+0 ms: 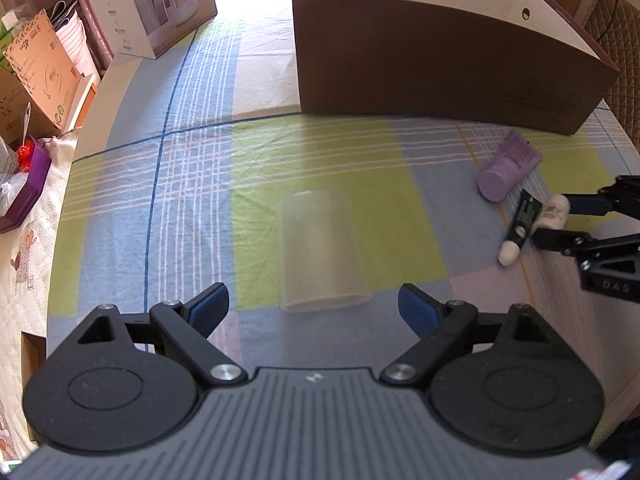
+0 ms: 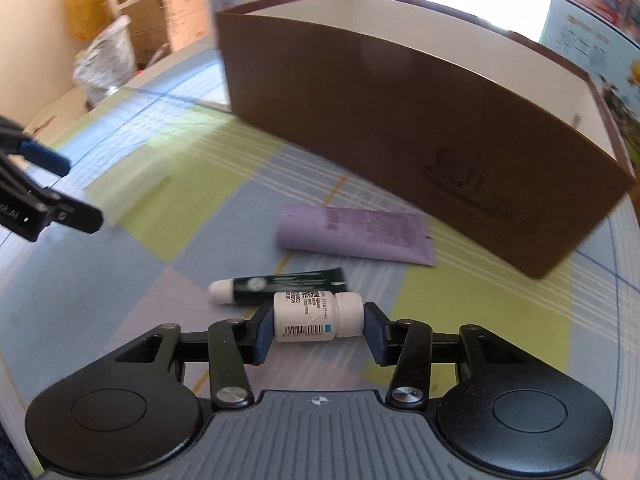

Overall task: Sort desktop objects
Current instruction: 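Grasp the white pill bottle with the right gripper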

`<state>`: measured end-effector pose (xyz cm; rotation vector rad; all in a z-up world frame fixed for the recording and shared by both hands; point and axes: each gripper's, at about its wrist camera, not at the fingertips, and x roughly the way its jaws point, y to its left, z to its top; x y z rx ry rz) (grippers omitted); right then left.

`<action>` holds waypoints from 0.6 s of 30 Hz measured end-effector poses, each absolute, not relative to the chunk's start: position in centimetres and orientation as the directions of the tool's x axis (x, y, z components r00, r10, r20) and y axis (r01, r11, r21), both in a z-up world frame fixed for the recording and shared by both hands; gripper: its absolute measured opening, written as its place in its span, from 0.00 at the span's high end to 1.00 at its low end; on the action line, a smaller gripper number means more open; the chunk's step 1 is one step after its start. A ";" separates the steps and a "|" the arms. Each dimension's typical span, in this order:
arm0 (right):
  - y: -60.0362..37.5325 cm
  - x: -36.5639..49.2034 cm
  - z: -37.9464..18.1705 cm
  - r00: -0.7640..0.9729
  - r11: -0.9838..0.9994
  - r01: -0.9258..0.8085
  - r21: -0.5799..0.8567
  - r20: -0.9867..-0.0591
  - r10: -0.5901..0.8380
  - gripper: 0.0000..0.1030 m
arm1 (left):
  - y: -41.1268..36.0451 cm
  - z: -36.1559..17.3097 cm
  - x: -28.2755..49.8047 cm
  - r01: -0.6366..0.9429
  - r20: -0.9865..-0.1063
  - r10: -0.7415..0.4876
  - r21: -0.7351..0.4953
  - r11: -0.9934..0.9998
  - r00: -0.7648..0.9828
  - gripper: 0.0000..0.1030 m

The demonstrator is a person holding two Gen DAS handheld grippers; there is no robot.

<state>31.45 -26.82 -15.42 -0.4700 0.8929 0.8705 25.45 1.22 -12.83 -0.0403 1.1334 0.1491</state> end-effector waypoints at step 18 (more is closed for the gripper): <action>-33.1 36.0 -14.7 0.437 0.824 -0.566 0.015 -0.842 0.315 0.57 | 1.6 -15.0 29.0 -0.092 -0.912 0.101 0.070 0.993 0.397 0.31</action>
